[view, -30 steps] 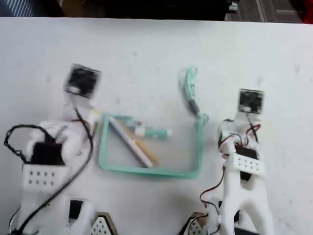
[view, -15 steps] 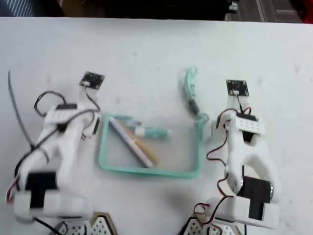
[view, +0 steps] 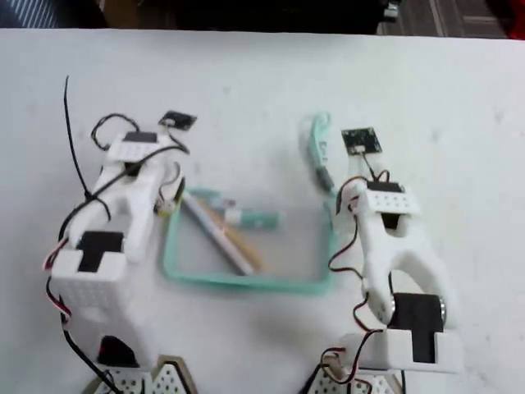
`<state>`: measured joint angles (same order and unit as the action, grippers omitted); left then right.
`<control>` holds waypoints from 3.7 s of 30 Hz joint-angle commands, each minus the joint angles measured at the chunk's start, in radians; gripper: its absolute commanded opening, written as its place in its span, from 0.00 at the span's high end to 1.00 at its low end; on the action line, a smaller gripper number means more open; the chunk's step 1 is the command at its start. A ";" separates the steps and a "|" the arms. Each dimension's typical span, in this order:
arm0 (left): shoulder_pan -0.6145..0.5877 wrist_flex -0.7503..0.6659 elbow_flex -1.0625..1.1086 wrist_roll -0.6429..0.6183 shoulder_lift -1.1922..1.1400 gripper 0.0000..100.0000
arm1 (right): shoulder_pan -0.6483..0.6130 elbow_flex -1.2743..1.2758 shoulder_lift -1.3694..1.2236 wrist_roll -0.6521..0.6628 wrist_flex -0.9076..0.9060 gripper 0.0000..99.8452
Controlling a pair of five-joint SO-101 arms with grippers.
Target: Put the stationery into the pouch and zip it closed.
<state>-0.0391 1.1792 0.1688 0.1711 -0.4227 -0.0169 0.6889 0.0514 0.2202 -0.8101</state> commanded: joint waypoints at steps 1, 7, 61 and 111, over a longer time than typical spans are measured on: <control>0.082 -0.008 -0.078 -0.012 0.001 0.98 | -0.050 -0.087 0.004 0.006 0.024 0.98; 0.096 -0.017 -0.129 -0.014 -0.002 0.98 | -0.074 -0.255 -0.151 0.005 0.002 0.98; -0.077 0.427 -0.199 -0.180 1.508 0.98 | -0.093 -0.672 0.920 0.055 -0.750 0.98; -0.087 0.485 -0.439 -0.084 2.244 0.98 | -0.099 -0.913 1.745 -0.124 -0.875 0.98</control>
<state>-0.1189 1.6717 -0.2777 0.0867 1.8343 -0.1166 -0.2286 1.7975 0.1036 -1.6832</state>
